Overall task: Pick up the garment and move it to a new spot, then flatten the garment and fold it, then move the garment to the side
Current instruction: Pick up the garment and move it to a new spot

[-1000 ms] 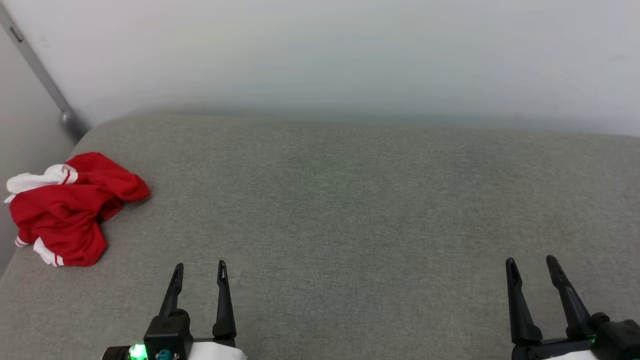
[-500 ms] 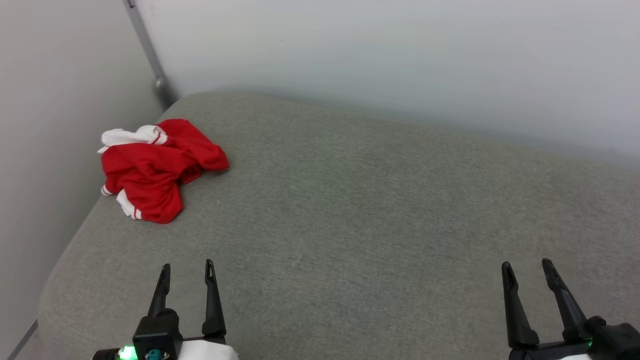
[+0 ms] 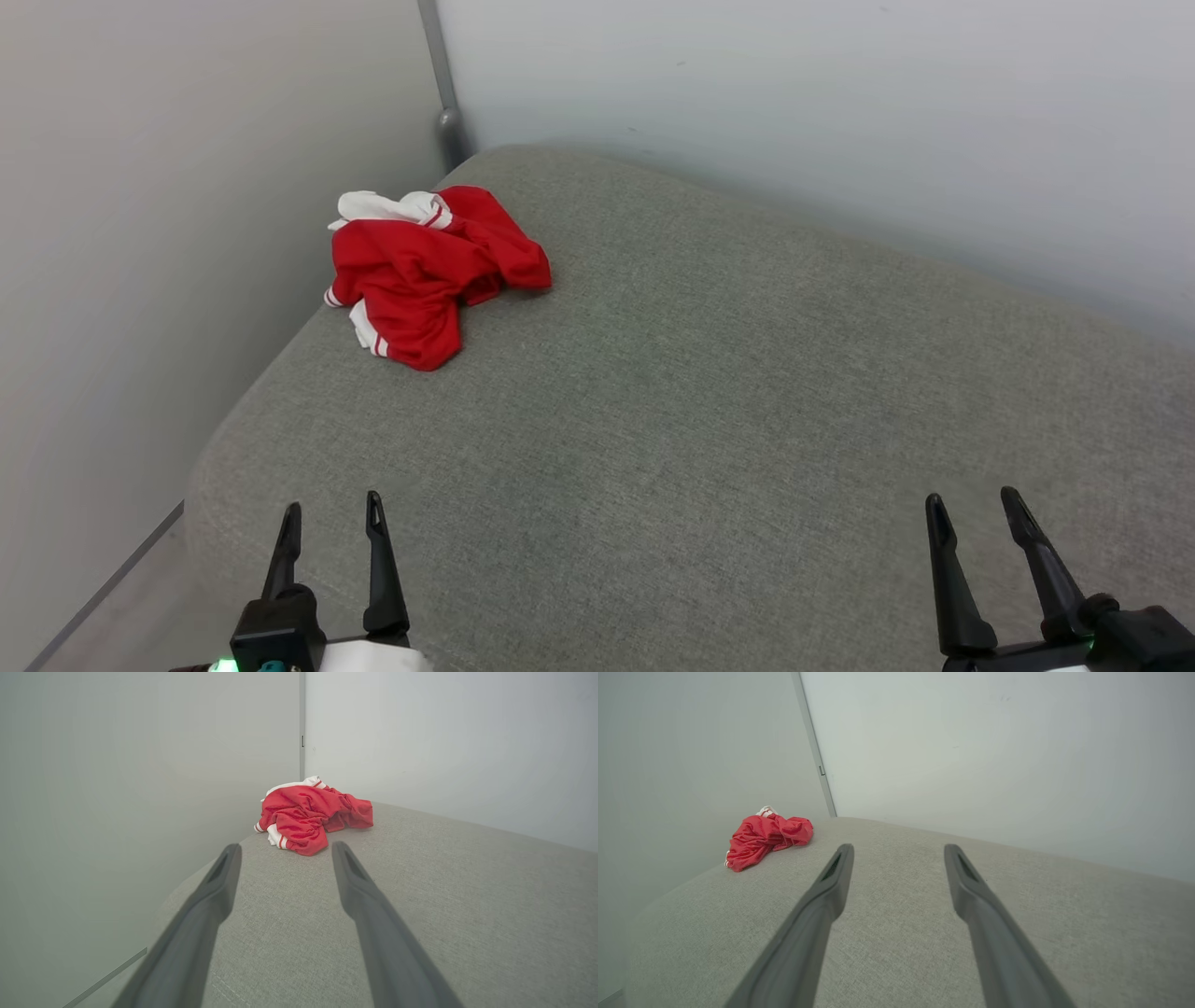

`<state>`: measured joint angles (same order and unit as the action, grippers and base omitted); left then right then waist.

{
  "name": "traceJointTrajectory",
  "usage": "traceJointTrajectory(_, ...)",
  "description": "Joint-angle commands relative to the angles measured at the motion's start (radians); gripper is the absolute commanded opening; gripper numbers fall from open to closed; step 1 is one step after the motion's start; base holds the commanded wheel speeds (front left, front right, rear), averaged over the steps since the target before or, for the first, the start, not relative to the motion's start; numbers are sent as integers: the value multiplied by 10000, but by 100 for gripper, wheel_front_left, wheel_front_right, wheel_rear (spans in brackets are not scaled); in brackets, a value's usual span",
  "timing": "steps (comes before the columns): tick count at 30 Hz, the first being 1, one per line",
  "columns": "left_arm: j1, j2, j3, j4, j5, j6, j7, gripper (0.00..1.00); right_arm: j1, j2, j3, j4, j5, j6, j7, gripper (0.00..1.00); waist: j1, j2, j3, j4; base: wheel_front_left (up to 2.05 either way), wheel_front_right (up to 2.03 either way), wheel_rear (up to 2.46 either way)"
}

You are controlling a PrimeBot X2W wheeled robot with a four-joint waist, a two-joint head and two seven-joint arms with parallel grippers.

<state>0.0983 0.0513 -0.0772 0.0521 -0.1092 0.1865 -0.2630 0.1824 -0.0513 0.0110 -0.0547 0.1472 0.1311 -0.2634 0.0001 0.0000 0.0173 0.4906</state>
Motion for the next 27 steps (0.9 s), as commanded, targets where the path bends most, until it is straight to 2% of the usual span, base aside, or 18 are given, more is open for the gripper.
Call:
traceJointTrajectory(1, 119, -17, 15, -57, -18, 60, -28, 100, 3, 20, 19, -4, -38, -7, -21, 100, -1, 0, 5, 84, 0, 0, 0)
traceJointTrajectory(5, 151, -15, 24, -91, -77, 118, -28, 100, -36, 20, 65, -17, -70, -7, -21, 100, -1, 0, 59, 85, 0, 0, 0)
traceJointTrajectory(10, -511, 159, 721, 149, -166, -328, -28, 100, -198, 20, 93, -67, -244, -7, -21, 100, -1, 0, 325, -210, 0, 0, 0)
traceJointTrajectory(15, -1929, 869, 1600, 556, -260, -966, -28, 100, -418, 20, 81, -164, -461, -7, -21, 100, -1, 0, 807, -535, 0, 0, 0)
traceJointTrajectory(21, -4049, 1887, 2546, 1561, -947, -1567, 47, 100, -928, 17, -7, -310, -868, -7, -21, 100, -1, 0, 1738, -1122, 0, 0, 0)
traceJointTrajectory(27, -6243, 3132, 3022, 2344, -1615, -2093, 1190, 100, -1424, 17, -227, -662, -1297, -7, -21, 100, -1, 0, 2936, -1543, 0, 0, 0)
